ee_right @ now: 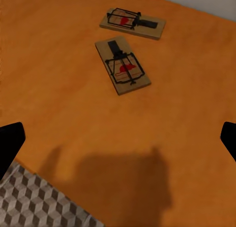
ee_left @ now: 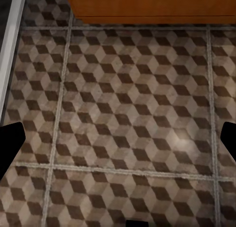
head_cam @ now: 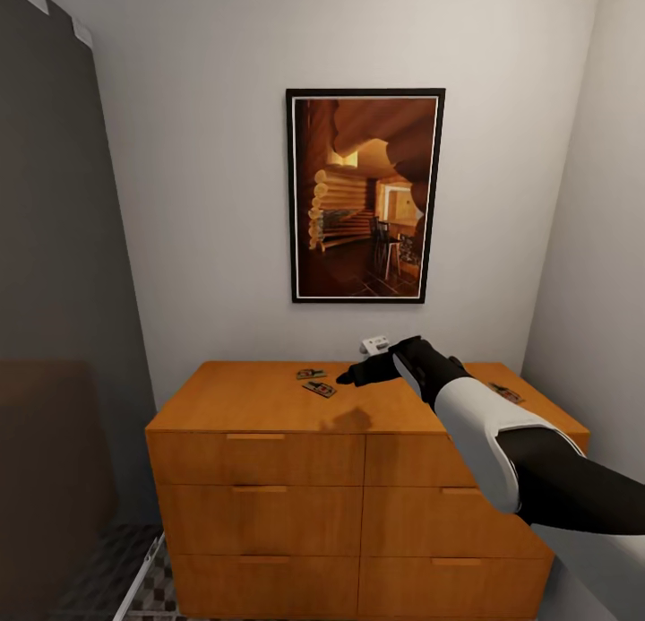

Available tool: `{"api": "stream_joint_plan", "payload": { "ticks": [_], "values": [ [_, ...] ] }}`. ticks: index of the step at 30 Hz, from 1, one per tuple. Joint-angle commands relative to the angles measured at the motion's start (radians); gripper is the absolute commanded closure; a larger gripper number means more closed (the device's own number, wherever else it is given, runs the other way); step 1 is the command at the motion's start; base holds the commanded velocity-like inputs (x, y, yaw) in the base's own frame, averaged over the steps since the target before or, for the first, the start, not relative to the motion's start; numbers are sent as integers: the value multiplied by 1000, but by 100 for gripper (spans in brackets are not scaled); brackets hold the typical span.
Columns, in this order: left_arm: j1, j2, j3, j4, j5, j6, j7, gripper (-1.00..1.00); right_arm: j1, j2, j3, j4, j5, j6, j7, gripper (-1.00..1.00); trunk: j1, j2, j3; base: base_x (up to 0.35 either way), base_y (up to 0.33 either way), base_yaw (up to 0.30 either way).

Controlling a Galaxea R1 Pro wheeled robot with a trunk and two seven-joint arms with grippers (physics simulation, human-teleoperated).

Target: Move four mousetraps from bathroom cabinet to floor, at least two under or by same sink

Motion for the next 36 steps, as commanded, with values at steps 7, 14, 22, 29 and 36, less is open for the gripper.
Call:
{"api": "stream_joint_plan", "payload": {
  "ticks": [7, 14, 22, 29, 36],
  "values": [
    [-1, -1, 1, 7, -2, -3, 2, -100, 9, 0, 4, -2, 8, 2, 18, -100, 0, -1, -1, 0, 0, 0],
    [-1, -1, 1, 8, -1, -3, 2, -100, 13, -1, 4, -2, 9, 2, 20, -100, 0, -1, -1, 0, 0, 0],
    [-1, 0, 1, 9, -1, -3, 2, -100, 14, -1, 3, -2, 9, 2, 20, -100, 0, -1, -1, 0, 0, 0],
    [-1, -1, 1, 9, -1, -3, 2, -100, 14, -1, 3, -2, 9, 2, 20, -100, 0, -1, -4, 0, 0, 0],
    [-1, -2, 1, 9, 0, -3, 2, -100, 14, -1, 3, -2, 10, 2, 20, -100, 0, -1, -14, 9, 0, 0]
  ]
}}
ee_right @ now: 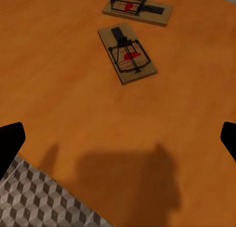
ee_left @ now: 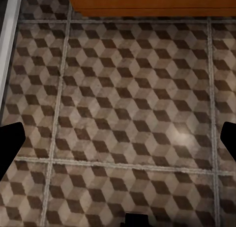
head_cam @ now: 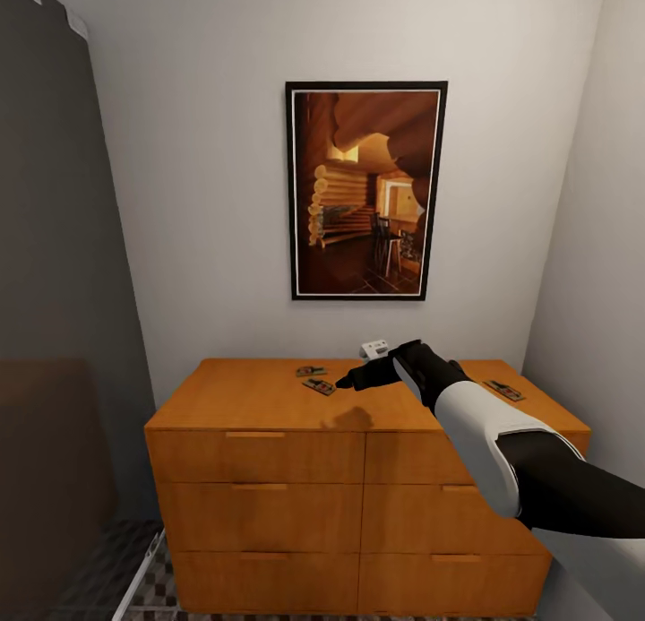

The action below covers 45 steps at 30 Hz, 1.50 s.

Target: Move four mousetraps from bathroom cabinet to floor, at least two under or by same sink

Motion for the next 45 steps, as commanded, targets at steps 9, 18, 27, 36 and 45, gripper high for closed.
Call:
{"api": "stream_joint_plan", "payload": {
  "ticks": [9, 18, 27, 36, 45],
  "values": [
    [-1, 0, 0, 1, 0, -3, 2, -100, 0, 0, 4, -2, 7, 3, 6, -100, 0, -1, -15, 81, 0, 0],
    [-1, 0, 0, 1, 0, -3, 2, -100, 0, 0, 4, -3, 7, 2, 6, -100, 0, -1, -23, 16, 0, 0],
    [-1, 0, 0, 1, 0, -3, 2, -100, 0, 0, 4, -3, 7, -15, 6, -100, 0, -1, -23, 1, 0, 0],
    [-1, 0, 0, 1, -2, -3, 2, -100, 0, 0, 4, -2, 7, -17, 6, -100, 0, -1, -23, 24, 0, 0],
    [-1, 0, 0, 1, -2, -3, 2, -100, 0, 0, 4, -3, 7, -17, 6, -100, 0, -1, -23, 134, 0, 0]
  ]
}}
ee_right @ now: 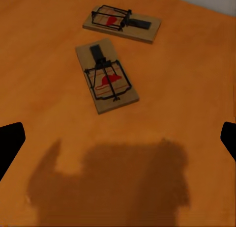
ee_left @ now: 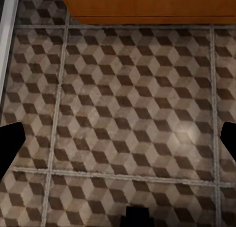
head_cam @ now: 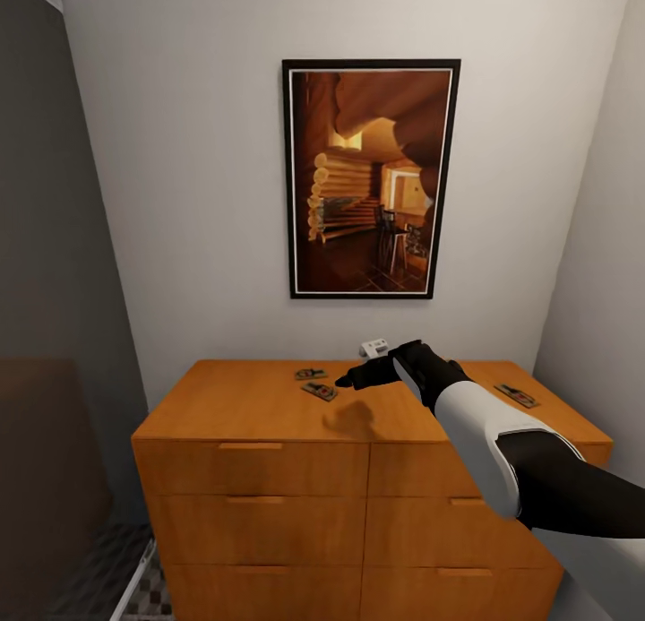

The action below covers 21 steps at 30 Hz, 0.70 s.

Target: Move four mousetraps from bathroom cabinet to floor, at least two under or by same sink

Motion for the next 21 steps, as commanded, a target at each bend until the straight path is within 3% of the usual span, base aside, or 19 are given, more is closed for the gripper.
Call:
{"api": "stream_joint_plan", "payload": {
  "ticks": [1, 21],
  "values": [
    [-1, 0, 1, 1, 0, -3, 2, -100, 0, 0, 5, -2, 6, 3, 5, -100, 0, -1, -1, 133, 0, 0],
    [-1, 0, 1, 1, 0, -3, 2, -100, 0, 2, 6, -1, 6, 3, 5, -100, 0, -1, -1, 18, 0, 0]
  ]
}}
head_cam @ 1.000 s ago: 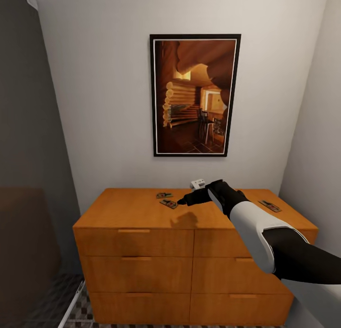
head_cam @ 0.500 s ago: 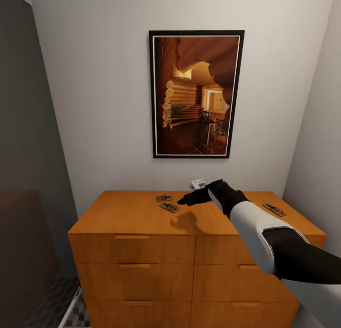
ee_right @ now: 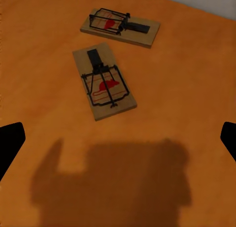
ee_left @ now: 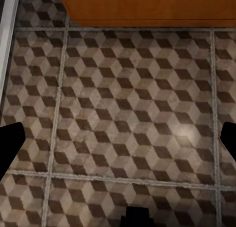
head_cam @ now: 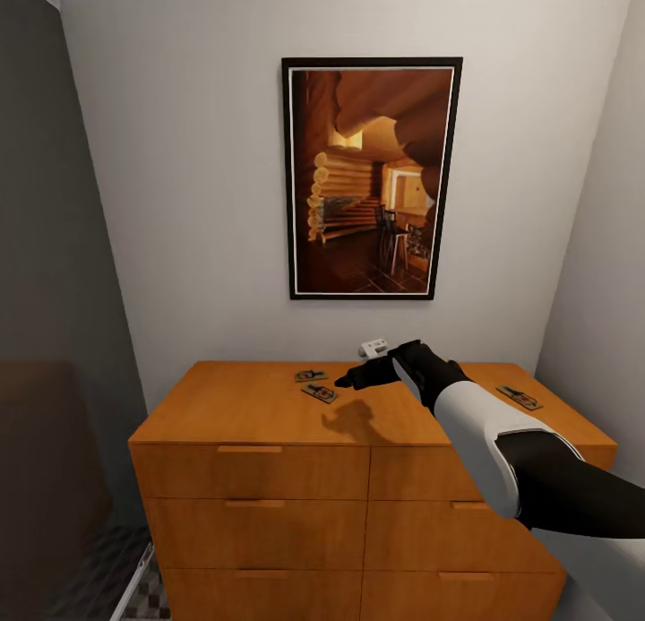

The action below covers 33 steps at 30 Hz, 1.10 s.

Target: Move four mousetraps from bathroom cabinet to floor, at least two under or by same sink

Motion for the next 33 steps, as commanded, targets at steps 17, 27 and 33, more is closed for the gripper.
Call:
{"api": "stream_joint_plan", "payload": {
  "ticks": [17, 27, 33],
  "values": [
    [-1, -1, 0, 1, 1, -3, 2, -100, 1, 7, 5, -2, 6, 3, 64, -100, 0, -1, -1, 0, 0, 0],
    [-1, -1, 0, 1, 1, -3, 2, -100, 1, 3, 5, -2, 6, 3, 162, -100, 0, -1, -1, 0, 0, 0],
    [-1, 0, 0, 1, 1, -3, 2, -100, 1, 2, 5, -2, 6, 2, 186, -100, 0, -1, -1, 0, 0, 0]
  ]
}}
